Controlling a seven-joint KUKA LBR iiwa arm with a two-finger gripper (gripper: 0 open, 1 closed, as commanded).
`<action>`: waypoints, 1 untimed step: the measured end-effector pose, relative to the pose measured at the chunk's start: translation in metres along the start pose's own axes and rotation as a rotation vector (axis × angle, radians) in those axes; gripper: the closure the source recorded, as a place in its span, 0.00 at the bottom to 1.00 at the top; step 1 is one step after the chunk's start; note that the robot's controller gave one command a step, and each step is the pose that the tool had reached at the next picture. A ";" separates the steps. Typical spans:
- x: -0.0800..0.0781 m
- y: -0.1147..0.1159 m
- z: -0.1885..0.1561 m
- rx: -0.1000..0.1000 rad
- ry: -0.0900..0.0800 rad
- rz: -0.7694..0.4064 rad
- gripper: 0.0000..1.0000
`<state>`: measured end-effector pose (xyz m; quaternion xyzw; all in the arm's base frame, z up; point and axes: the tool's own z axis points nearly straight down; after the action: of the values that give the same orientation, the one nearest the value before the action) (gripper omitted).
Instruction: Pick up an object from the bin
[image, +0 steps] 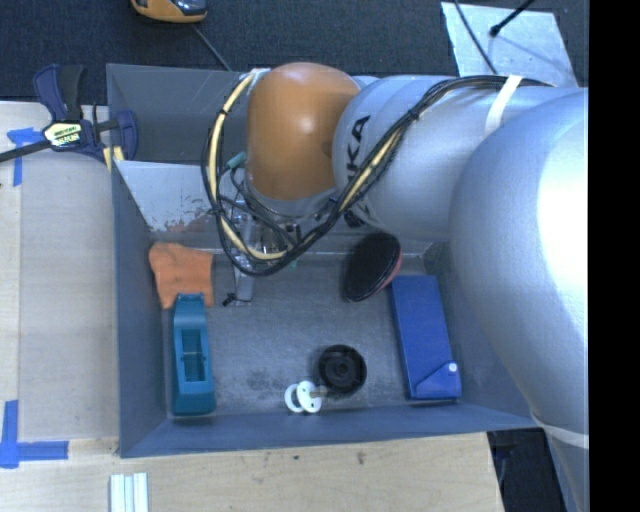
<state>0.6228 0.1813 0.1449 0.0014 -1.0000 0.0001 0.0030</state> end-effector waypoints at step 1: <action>-0.002 -0.001 -0.006 -0.002 -0.008 0.003 0.00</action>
Offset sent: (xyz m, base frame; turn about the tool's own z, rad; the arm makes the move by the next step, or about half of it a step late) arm -0.0064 0.0105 -0.0749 -0.1481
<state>0.6249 0.1806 0.1504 0.0000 -1.0000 -0.0007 -0.0012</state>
